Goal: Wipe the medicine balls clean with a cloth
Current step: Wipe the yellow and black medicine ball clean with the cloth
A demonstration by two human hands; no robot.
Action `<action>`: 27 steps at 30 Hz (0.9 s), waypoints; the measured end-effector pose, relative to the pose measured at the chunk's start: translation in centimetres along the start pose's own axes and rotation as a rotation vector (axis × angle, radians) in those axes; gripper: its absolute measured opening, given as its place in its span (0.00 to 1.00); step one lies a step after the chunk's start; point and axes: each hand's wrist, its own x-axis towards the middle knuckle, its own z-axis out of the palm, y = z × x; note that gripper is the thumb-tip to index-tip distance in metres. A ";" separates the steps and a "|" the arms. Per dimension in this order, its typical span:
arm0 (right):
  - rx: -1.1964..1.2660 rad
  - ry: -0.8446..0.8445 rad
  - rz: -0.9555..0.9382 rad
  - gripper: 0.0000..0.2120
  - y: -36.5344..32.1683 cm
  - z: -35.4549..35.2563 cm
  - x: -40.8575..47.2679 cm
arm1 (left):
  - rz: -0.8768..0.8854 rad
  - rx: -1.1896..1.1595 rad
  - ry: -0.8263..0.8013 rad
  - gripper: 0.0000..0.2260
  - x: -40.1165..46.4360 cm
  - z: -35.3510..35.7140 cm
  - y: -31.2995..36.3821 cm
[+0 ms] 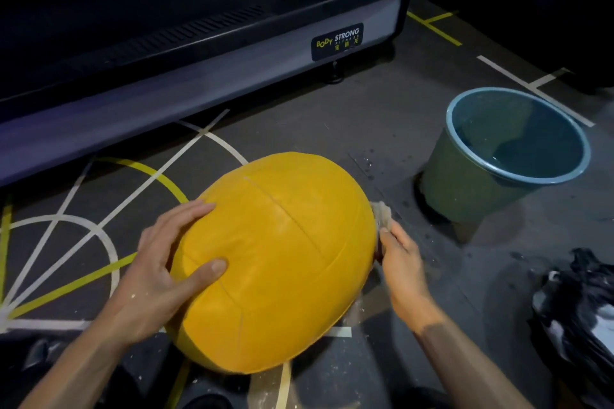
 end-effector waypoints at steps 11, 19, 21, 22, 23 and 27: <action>0.345 0.005 0.390 0.13 2.2 -0.4 -0.5 | -0.093 -0.331 -0.053 0.48 -1.4 -1.0 0.8; 0.273 -0.054 -0.142 0.14 -7.9 -2.3 0.7 | 0.054 -0.342 -0.077 0.42 1.7 -1.6 2.4; 0.137 -0.047 -0.250 0.15 -8.9 -2.2 0.6 | 0.022 -0.312 -0.141 0.42 2.8 -0.8 2.9; 0.042 -0.052 -0.281 0.16 -8.6 -1.9 0.5 | 0.005 -0.299 -0.178 0.41 3.1 -0.2 2.9; -0.048 -0.066 -0.311 0.18 -8.1 -1.6 0.3 | -0.012 -0.285 -0.198 0.42 3.4 0.4 2.9; -0.182 -0.075 -0.411 0.20 -6.8 -0.8 -0.2 | 0.020 -0.218 -0.067 0.43 3.9 1.1 3.4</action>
